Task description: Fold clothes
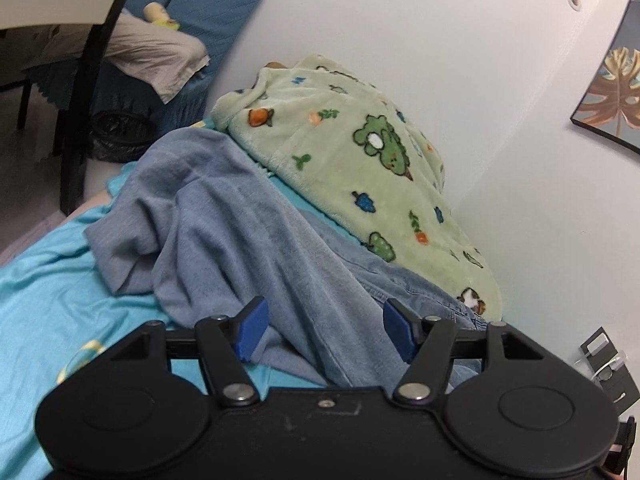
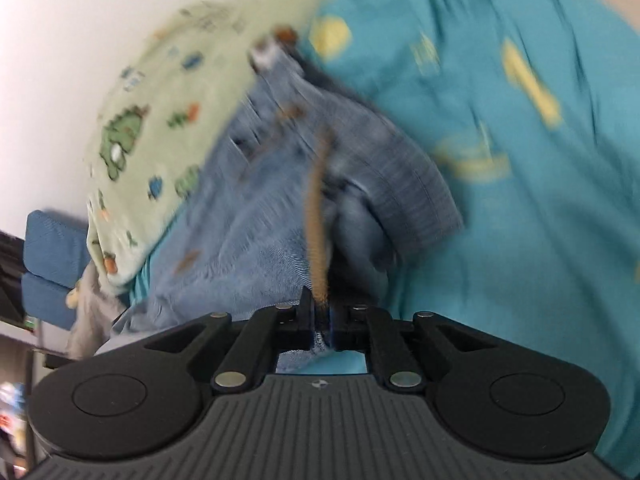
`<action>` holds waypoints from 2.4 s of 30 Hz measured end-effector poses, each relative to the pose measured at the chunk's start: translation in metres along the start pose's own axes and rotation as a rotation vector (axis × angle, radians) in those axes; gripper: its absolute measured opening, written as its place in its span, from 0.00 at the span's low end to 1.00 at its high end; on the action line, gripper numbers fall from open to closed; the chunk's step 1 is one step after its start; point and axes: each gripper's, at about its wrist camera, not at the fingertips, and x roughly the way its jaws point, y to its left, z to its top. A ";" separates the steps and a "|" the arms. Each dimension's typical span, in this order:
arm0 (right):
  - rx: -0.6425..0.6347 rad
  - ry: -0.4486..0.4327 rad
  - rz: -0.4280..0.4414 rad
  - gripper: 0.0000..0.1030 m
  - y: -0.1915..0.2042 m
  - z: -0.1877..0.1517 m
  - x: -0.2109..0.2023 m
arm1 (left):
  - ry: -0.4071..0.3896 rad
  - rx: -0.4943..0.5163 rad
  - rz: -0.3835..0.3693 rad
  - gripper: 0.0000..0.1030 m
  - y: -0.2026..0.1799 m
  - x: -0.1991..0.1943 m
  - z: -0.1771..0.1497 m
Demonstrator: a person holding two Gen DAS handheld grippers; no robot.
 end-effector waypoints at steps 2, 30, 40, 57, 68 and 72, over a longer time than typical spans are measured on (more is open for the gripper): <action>0.029 -0.039 0.017 0.18 -0.002 -0.001 -0.013 | 0.009 -0.018 0.006 0.58 0.003 -0.007 -0.002; 0.188 -0.216 -0.019 0.25 -0.007 0.059 0.026 | 0.043 -0.083 0.072 0.58 0.013 0.013 -0.011; -0.074 -0.481 0.015 0.20 0.023 0.082 -0.021 | 0.025 -0.012 0.064 0.58 0.003 0.009 -0.010; -0.080 -0.447 -0.210 0.67 0.011 0.053 -0.032 | 0.030 0.040 0.115 0.59 -0.003 -0.003 -0.003; -0.796 -0.098 0.203 0.64 0.148 -0.041 0.074 | 0.054 -0.052 0.185 0.60 0.020 0.002 0.024; -0.905 -0.003 0.254 0.65 0.176 -0.051 0.129 | 0.095 -0.069 0.170 0.60 0.033 0.019 0.026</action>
